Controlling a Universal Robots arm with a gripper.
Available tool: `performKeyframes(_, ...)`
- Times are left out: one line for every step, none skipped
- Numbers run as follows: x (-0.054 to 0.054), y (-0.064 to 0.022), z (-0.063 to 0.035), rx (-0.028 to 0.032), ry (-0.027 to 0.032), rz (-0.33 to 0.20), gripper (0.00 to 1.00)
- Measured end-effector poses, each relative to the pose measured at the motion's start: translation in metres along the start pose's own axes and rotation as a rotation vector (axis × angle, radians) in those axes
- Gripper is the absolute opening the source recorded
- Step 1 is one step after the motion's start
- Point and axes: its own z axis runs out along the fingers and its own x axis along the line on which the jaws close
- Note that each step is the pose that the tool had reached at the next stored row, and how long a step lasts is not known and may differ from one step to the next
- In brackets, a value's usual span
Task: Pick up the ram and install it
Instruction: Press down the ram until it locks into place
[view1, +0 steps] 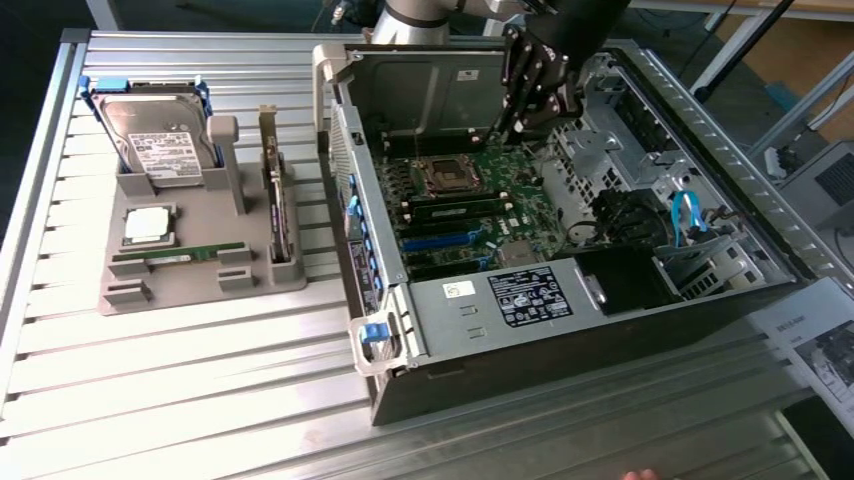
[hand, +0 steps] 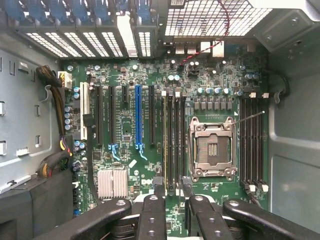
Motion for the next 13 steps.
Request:
performKeyframes(0.0, 0.0, 0.0, 0.0, 0.0001, 0.0, 0.26)
performKeyframes(0.0, 0.0, 0.0, 0.0, 0.0, 0.0, 0.26)
performKeyframes(0.0, 0.0, 0.0, 0.0, 0.0, 0.0, 0.26)
performKeyframes(0.0, 0.0, 0.0, 0.0, 0.0, 0.0, 0.26)
performKeyframes(0.0, 0.0, 0.0, 0.0, 0.0, 0.0, 0.26)
performKeyframes(0.0, 0.0, 0.0, 0.0, 0.0, 0.0, 0.26)
performKeyframes(0.0, 0.0, 0.0, 0.0, 0.0, 0.0, 0.26)
performKeyframes(0.0, 0.0, 0.0, 0.0, 0.0, 0.0, 0.26)
performKeyframes(0.0, 0.0, 0.0, 0.0, 0.0, 0.0, 0.26)
performKeyframes(0.0, 0.0, 0.0, 0.0, 0.0, 0.0, 0.26)
performKeyframes(0.0, 0.0, 0.0, 0.0, 0.0, 0.0, 0.18)
performKeyframes(0.0, 0.0, 0.0, 0.0, 0.0001, 0.0, 0.18)
performKeyframes(0.0, 0.0, 0.0, 0.0, 0.0, 0.0, 0.11)
